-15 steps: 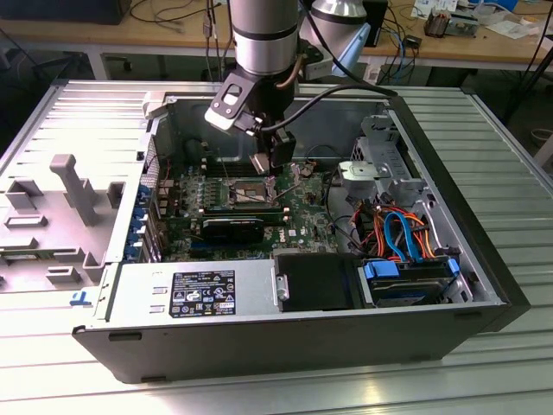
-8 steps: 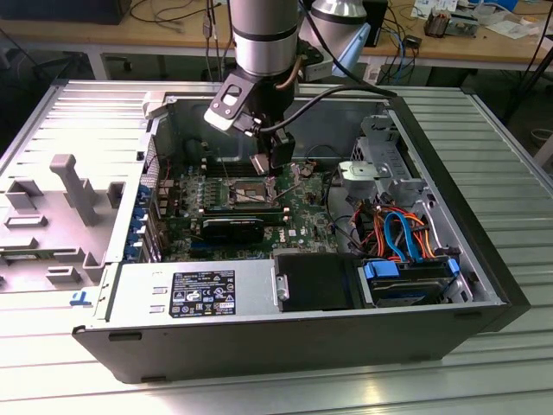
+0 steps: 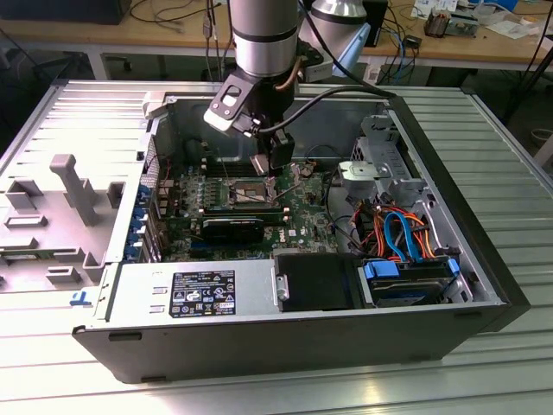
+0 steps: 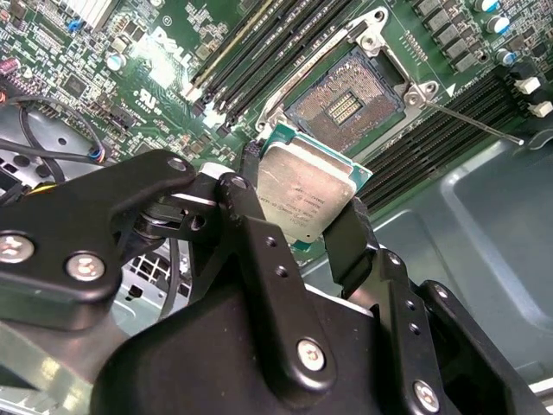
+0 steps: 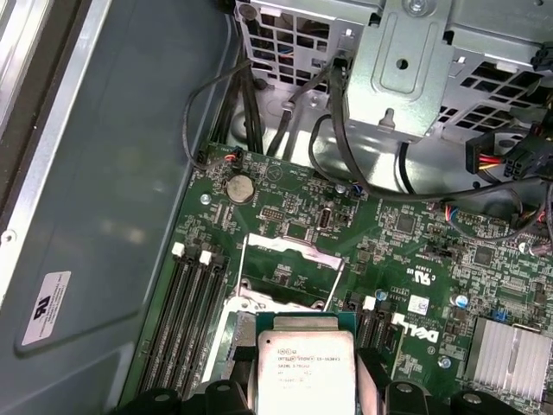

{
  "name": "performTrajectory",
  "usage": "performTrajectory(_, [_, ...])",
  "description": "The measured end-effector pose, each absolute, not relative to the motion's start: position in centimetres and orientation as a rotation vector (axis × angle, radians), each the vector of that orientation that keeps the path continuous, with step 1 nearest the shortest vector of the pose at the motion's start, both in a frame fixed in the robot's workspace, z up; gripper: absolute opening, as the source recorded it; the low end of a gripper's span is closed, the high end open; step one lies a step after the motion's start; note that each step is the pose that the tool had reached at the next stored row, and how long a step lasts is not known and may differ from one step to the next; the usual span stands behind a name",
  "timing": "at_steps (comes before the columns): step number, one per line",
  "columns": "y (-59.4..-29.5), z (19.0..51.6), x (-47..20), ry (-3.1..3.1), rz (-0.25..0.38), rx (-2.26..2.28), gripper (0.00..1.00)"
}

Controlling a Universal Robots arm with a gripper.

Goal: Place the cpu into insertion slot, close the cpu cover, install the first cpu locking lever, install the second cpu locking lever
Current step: 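Place the cpu into insertion slot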

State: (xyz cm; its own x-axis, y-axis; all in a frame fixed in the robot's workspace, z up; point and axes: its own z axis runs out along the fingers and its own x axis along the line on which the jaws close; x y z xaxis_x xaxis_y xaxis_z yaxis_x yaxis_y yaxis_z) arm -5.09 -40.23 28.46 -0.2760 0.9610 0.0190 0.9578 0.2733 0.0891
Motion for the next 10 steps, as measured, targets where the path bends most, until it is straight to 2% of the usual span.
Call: performTrajectory(10, [-40.24, 28.3, -5.09, 2.459, 0.128, 1.887, 0.55])
